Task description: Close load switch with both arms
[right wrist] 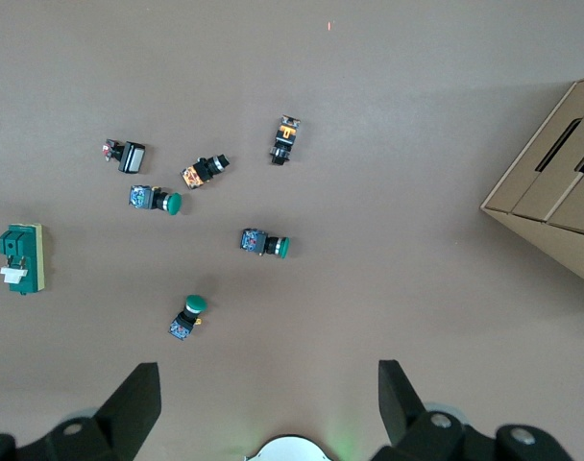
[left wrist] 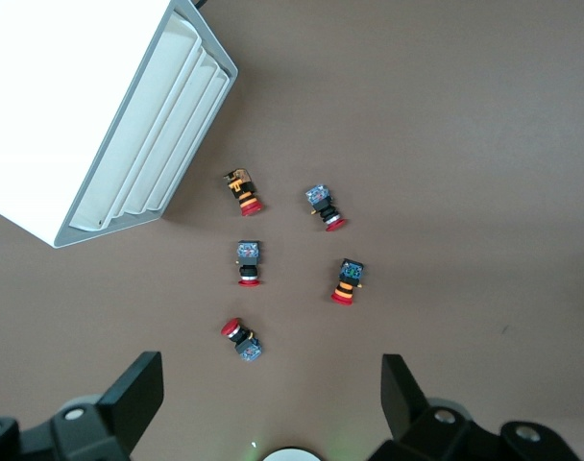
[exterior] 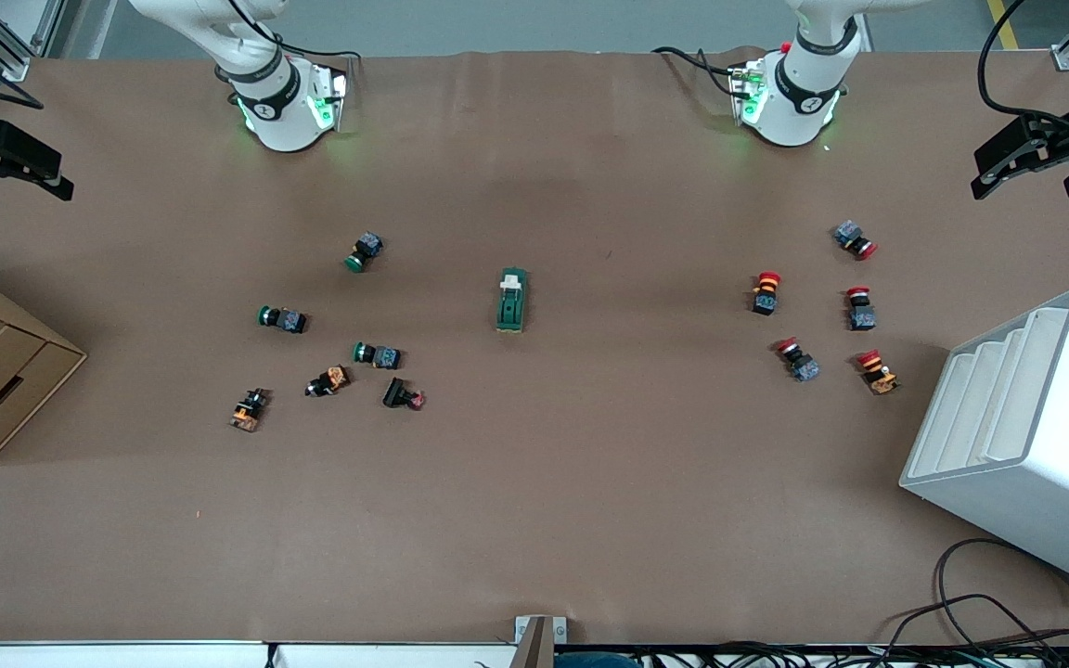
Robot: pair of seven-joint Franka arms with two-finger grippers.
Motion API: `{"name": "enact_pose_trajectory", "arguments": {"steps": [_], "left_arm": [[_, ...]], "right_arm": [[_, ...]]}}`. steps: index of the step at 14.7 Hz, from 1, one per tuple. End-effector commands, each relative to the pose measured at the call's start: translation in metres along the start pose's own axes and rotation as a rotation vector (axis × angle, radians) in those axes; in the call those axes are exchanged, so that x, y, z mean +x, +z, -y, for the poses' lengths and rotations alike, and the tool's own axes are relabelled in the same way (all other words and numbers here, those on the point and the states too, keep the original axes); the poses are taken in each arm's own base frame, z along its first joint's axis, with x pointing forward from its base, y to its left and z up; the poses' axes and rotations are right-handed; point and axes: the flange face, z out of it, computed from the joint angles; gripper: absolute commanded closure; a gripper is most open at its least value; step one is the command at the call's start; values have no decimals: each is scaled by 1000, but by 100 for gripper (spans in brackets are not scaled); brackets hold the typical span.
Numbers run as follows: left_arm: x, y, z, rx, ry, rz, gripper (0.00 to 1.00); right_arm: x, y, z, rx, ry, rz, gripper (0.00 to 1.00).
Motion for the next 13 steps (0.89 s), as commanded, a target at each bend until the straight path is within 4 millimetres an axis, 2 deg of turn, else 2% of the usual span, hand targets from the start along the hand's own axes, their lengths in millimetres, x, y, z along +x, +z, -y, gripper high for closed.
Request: {"name": "enact_pose_trajectory", "arguments": {"steps": [1, 4, 7, 11, 12, 13], "left_arm": [[2, -4, 3, 3, 17, 5, 0], [1, -5, 2, 5, 15, 3, 0], [1, -5, -10, -4, 35, 3, 0], [1, 5, -41, -148, 62, 39, 0], [1, 8, -53, -168, 81, 50, 0], [0, 12, -76, -168, 121, 57, 0]], "right_arm": [[-9, -2, 0, 10, -10, -4, 0], [-9, -2, 0, 11, -11, -6, 0], [-9, -2, 0, 11, -11, -6, 0], [-9, -2, -1, 11, -9, -5, 0], [-9, -2, -1, 11, -9, -5, 0], [-9, -2, -1, 11, -9, -5, 0]]}}
